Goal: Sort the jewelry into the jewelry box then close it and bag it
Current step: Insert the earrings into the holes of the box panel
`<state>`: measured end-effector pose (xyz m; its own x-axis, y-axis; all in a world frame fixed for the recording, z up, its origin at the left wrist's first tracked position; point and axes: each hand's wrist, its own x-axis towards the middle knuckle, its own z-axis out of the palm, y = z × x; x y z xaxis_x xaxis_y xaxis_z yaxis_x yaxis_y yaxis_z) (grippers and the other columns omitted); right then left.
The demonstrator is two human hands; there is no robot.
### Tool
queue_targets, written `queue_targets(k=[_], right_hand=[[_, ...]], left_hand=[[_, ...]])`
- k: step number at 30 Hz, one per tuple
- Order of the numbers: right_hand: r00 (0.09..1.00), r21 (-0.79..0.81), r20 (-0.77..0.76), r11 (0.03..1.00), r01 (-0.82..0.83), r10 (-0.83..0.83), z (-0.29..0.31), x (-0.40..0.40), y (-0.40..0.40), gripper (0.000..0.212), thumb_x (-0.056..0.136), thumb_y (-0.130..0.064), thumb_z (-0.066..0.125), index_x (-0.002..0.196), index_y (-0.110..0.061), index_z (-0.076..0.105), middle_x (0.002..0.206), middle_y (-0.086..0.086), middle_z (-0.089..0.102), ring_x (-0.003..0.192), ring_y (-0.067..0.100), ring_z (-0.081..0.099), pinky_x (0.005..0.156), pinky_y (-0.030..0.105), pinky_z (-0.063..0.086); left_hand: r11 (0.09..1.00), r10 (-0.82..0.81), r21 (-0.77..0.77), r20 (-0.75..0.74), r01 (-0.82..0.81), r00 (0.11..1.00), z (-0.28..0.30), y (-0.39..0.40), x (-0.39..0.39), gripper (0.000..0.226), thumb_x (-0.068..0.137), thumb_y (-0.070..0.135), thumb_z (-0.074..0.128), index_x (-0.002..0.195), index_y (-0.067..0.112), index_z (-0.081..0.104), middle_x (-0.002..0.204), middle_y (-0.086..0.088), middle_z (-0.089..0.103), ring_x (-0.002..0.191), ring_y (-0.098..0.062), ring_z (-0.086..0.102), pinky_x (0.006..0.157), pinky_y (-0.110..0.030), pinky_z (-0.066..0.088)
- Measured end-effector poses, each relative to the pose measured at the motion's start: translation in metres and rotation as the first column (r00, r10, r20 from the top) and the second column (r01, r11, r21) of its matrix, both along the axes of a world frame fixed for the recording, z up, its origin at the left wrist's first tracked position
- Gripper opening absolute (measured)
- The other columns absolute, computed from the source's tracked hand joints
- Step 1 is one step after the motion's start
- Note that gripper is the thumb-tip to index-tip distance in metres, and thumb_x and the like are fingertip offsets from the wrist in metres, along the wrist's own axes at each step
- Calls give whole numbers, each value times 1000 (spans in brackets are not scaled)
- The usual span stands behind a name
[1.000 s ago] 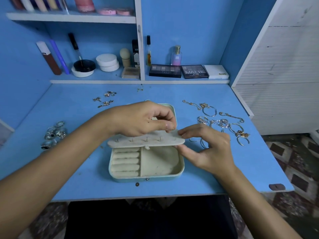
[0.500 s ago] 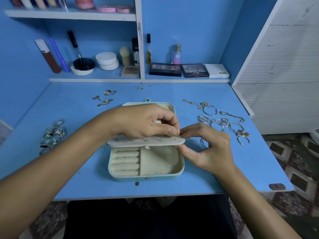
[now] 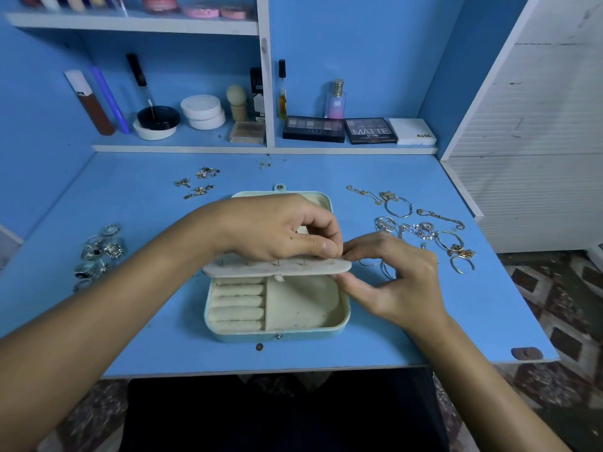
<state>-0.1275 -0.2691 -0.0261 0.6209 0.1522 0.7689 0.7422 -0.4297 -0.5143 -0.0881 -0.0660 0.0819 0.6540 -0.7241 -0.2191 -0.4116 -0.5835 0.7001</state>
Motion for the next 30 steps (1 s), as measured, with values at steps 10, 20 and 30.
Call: queue_targets(k=[10,20,30], right_hand=[[1000,-3,16,1000,-7,7,1,0,0,13,75,-10,85,76,-3,73,85,-4,74,82,7,72,76,23,53],[1000,-11,19,1000,-17,17,2,0,0,12,76,-11,83,77,-5,73,86,-6,74,82,8,71,75,24,53],[999,-17,34,1000,8,-7,0,0,1,13,75,-9,84,77,-3,73,86,-2,75,83,9,72,76,23,53]], left_hand=[[997,8,71,19,-9,1000,4,-2,-3,8,96,30,61,93,33,67,90,19,67,73,13,56,69,-5,39],[989,-14,147,108,-2,994,9,-3,-7,7,95,34,62,94,35,69,88,22,65,69,17,53,63,-4,36],[984,-8,175,154,-20,988,10,-5,-6,9,91,36,62,84,36,67,87,19,66,81,8,58,68,-11,42]])
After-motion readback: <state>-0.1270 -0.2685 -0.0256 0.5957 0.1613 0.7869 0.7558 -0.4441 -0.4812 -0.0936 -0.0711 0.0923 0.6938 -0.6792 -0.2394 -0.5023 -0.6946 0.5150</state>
